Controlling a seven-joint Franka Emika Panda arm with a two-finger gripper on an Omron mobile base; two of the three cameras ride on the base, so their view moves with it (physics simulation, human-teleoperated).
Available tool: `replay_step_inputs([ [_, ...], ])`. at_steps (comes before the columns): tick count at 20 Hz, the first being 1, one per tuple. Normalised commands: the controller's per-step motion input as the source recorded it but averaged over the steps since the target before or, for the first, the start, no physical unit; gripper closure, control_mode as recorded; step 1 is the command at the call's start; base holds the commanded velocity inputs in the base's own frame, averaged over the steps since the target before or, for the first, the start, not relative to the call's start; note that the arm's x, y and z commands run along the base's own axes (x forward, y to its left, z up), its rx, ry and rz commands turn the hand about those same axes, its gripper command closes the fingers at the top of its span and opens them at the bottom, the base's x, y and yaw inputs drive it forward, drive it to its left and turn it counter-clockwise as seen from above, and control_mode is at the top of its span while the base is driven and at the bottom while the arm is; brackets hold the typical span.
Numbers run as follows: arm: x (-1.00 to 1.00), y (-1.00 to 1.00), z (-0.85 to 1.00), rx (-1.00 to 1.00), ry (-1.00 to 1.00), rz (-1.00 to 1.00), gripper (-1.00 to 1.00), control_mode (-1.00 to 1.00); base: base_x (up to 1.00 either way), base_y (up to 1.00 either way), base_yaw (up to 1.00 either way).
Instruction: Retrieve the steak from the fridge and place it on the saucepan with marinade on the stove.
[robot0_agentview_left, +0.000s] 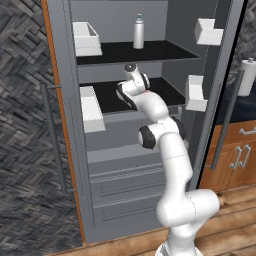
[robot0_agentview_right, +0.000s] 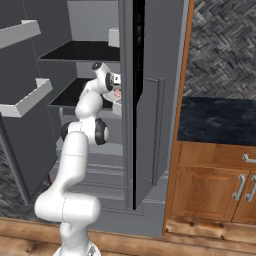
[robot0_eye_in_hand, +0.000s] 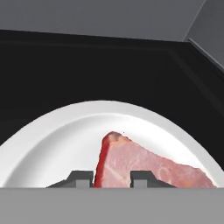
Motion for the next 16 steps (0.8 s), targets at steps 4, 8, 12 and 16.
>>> replay_step_inputs([
  [4,-0.02,0.0,-0.16,-0.02,0.0,0.0,1.0,-1.0,0.0,0.0,0.0],
  [8,-0.07,0.0,-0.24,-0.02,-0.04,0.01,1.0,-1.0,0.0,0.0,0.0],
  [12,-0.28,0.0,-0.01,0.0,-0.15,0.02,1.0,-1.0,0.0,0.0,0.0],
  [16,-0.5,0.0,0.0,0.0,-0.19,0.03,1.0,-1.0,0.0,0.0,0.0],
])
